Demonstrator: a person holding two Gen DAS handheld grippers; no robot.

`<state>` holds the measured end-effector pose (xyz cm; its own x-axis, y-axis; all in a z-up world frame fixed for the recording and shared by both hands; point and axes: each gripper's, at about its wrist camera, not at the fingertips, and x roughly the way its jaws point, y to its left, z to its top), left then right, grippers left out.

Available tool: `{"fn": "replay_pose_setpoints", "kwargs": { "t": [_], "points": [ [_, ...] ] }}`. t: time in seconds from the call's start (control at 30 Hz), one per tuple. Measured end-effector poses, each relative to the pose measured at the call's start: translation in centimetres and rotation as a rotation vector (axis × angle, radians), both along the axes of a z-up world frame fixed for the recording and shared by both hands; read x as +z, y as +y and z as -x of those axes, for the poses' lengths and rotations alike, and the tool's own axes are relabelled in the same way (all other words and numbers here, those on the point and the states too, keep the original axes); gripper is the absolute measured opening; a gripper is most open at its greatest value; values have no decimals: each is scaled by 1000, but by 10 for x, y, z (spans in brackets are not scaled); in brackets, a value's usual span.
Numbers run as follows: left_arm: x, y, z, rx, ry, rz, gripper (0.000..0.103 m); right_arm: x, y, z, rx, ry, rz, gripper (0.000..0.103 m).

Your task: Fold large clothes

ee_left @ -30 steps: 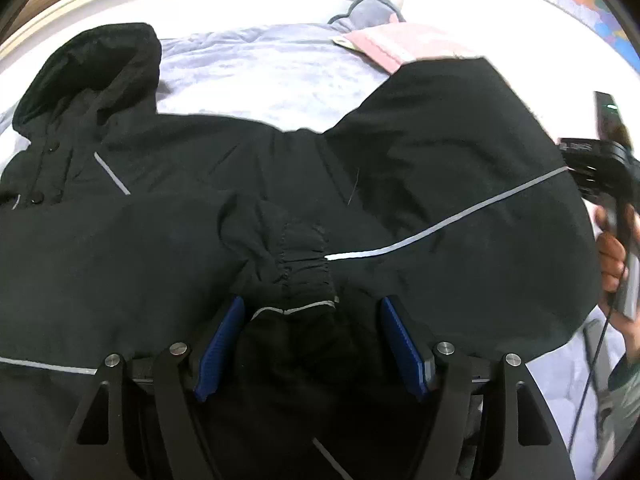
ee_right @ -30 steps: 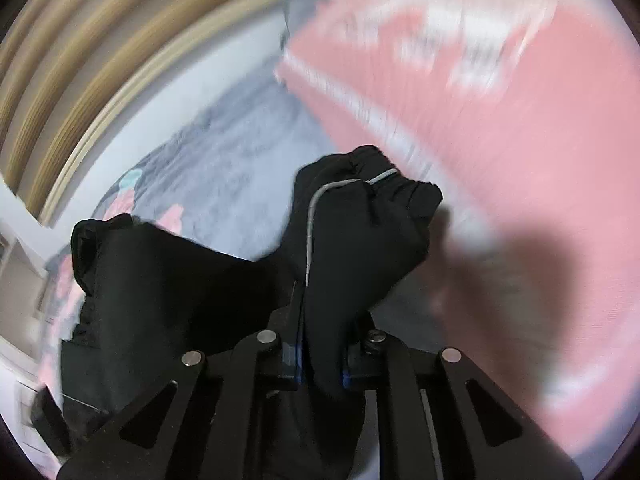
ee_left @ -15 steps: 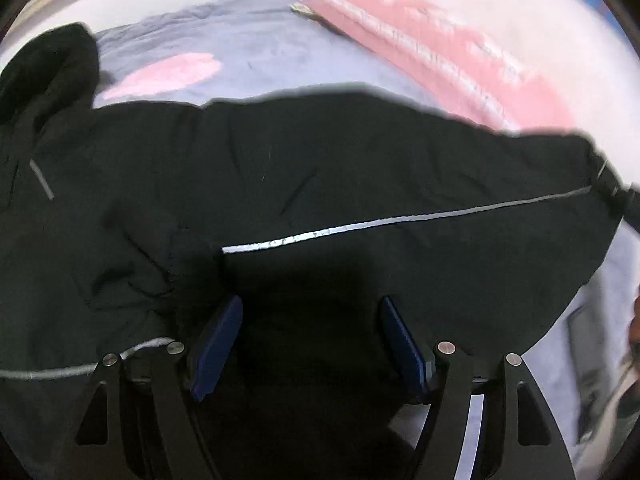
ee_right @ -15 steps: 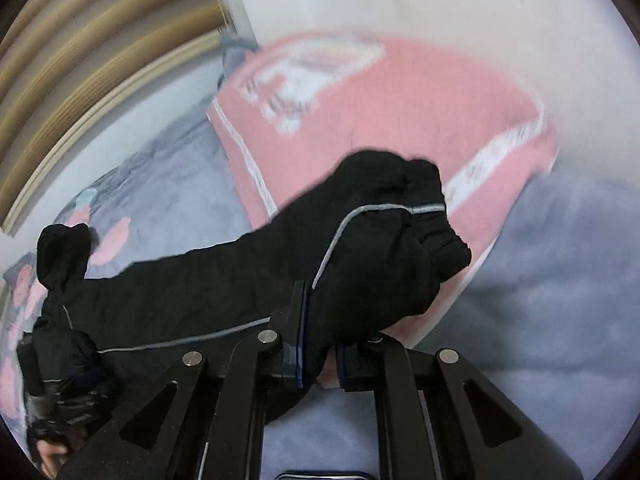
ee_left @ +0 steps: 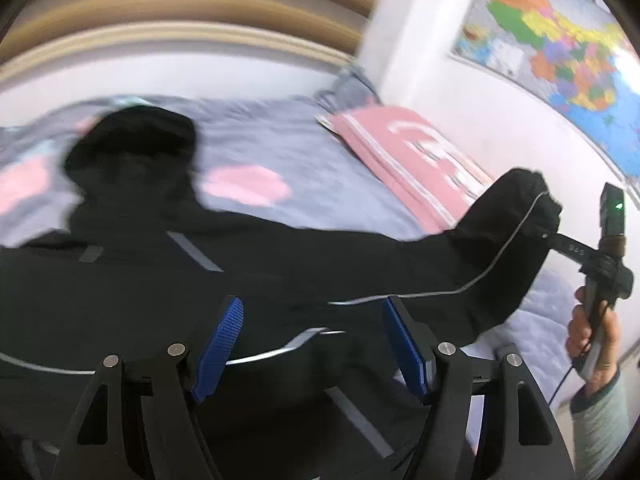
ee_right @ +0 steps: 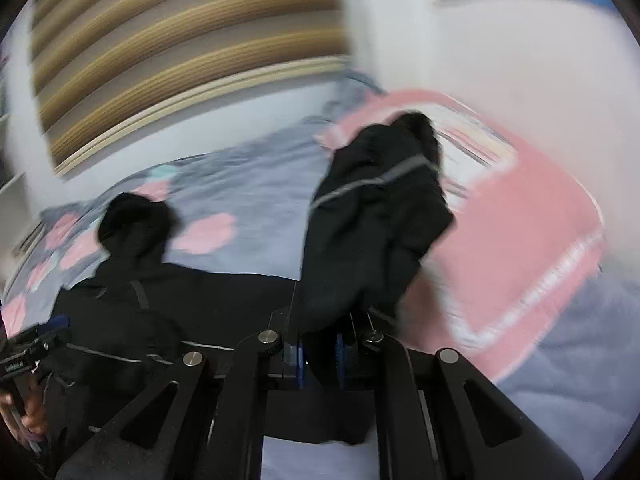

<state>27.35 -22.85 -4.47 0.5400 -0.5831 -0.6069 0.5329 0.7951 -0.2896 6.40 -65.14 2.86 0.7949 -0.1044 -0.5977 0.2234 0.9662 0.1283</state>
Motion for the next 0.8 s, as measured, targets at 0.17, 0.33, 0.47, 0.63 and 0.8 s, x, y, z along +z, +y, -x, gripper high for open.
{"fn": "replay_pose_setpoints", "kwargs": {
  "t": [0.17,0.33,0.47,0.63,0.8],
  "points": [
    [11,77,14,113,-11,-24,73,12,109,-43,162,12,35,14],
    [7,137,27,172,-12,3,73,-3,219,-84,325,63,65,14],
    [-5,171,29,221,10,4,73,-34,291,-113,445,138,56,20],
    [-26,206,21,255,58,25,73,-69,317,-123,560,240,-8,32],
    [-44,218,11,263,90,38,73,-69,279,-114,498,180,-46,51]
  ]
}}
